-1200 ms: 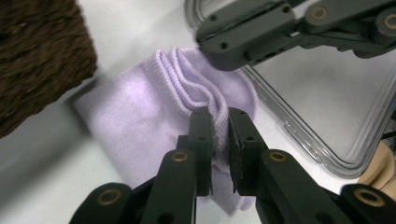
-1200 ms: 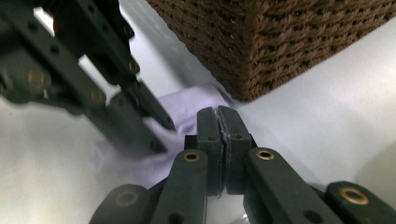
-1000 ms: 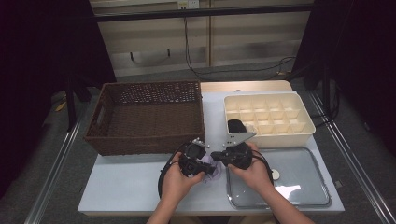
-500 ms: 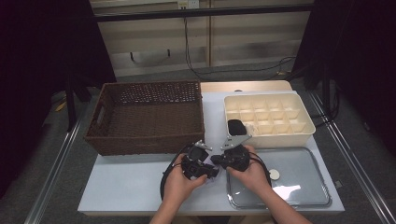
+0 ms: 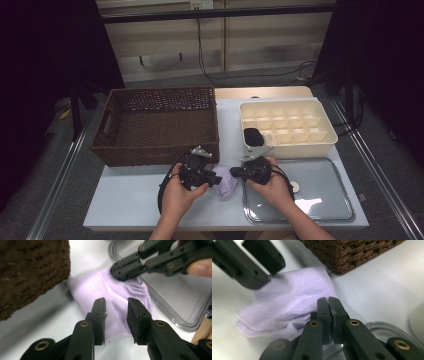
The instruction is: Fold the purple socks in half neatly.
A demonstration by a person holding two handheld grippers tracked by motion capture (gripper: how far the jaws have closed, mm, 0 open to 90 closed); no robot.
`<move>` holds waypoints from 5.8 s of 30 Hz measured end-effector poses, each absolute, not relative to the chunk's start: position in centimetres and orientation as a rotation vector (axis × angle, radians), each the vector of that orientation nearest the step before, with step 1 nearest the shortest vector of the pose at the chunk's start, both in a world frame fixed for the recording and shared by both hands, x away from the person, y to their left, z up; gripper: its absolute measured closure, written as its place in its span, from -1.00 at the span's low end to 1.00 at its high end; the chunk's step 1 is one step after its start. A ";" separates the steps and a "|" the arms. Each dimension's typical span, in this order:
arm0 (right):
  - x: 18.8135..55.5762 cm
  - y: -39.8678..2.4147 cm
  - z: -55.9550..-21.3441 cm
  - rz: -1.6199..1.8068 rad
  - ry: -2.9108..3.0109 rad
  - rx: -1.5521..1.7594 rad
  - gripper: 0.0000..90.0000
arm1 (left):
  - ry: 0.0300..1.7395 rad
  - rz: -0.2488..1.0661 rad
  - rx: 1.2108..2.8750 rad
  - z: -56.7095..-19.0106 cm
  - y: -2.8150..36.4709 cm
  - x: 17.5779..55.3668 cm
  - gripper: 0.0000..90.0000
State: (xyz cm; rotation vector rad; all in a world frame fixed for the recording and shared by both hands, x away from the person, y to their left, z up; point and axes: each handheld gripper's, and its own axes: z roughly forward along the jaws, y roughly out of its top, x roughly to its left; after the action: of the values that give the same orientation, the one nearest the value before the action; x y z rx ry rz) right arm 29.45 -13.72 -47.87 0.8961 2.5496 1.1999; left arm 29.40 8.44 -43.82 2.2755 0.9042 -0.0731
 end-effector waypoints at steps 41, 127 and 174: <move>28.3 -12.0 -47.9 1.247 2.567 0.828 0.98 | 0.985 0.005 2.229 -44.9 10.0 29.4 0.51; 29.0 -12.5 -48.7 1.436 2.352 1.806 0.37 | 0.860 0.028 2.316 -45.0 7.5 27.3 0.72; 37.5 -31.6 -37.8 1.169 2.175 1.826 0.84 | 0.800 0.196 2.271 -46.5 10.2 28.5 -0.29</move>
State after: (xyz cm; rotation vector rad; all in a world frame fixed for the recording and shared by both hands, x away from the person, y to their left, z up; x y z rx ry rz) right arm 37.48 -31.63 -37.79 1.8256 2.1750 1.1694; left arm 28.52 10.15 -46.54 2.2706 0.7997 0.1956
